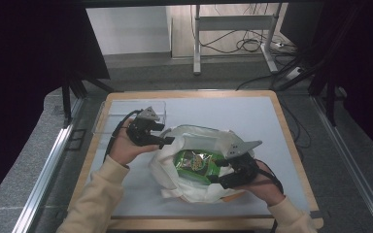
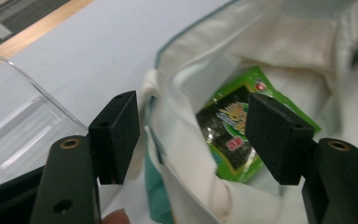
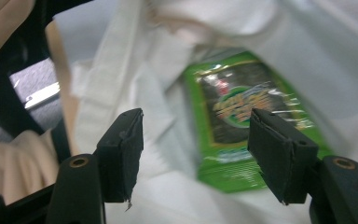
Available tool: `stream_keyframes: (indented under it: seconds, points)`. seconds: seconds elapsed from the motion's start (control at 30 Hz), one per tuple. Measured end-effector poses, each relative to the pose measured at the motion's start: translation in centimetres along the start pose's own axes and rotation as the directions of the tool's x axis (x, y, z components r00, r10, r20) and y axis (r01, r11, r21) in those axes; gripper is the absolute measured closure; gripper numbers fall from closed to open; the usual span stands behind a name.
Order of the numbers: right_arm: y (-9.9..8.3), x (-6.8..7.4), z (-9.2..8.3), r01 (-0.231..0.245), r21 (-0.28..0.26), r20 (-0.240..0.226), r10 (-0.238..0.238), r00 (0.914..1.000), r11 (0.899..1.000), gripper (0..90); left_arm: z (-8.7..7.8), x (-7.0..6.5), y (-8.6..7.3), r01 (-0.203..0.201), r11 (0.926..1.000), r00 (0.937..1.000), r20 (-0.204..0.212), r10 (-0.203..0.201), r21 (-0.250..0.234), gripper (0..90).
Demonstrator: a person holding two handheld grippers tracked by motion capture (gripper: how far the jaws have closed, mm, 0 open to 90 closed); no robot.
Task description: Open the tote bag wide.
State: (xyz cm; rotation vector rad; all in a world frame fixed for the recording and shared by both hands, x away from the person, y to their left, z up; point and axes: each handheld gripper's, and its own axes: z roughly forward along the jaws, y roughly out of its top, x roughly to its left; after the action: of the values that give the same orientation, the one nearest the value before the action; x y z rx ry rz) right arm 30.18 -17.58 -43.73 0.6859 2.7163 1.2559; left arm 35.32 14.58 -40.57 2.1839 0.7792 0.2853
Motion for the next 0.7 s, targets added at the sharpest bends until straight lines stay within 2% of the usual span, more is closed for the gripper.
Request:
stream_keyframes:
  seconds: [0.2,0.4,0.47,0.5,0.6,0.7]
  points:
    - [1.4,-2.0,0.0,-0.028,0.007,0.056,0.028,0.9980,1.000,40.9,-0.7,-1.7,-1.2,0.005,0.9997,0.9988,0.049,-0.004,-0.024,35.4]
    - [2.5,-3.1,-0.2,-0.053,0.010,0.099,0.052,0.9938,0.999,48.7,-1.0,-3.2,-2.1,-0.020,0.9995,0.9969,0.075,0.021,-0.024,37.6]
    - [2.9,-3.2,-0.2,-0.046,0.017,0.098,0.044,0.9942,0.999,53.7,-0.9,-3.5,-2.4,-0.005,0.9997,0.9948,0.101,0.007,-0.025,42.4]
    - [3.2,-3.2,-0.1,-0.041,0.021,0.095,0.039,0.9947,0.999,56.4,-0.8,-3.6,-2.6,-0.010,0.9998,0.9942,0.107,0.012,-0.017,45.2]
    - [3.9,-3.2,0.5,-0.025,0.034,0.089,0.022,0.9958,0.999,63.9,-0.4,-4.3,-2.8,-0.013,0.9998,0.9950,0.100,0.012,0.012,54.6]
    - [4.7,-3.2,1.6,-0.018,0.044,0.082,0.014,0.9965,0.999,74.1,-0.2,-4.8,-2.8,-0.023,0.9995,0.9929,0.117,0.020,0.022,66.3]
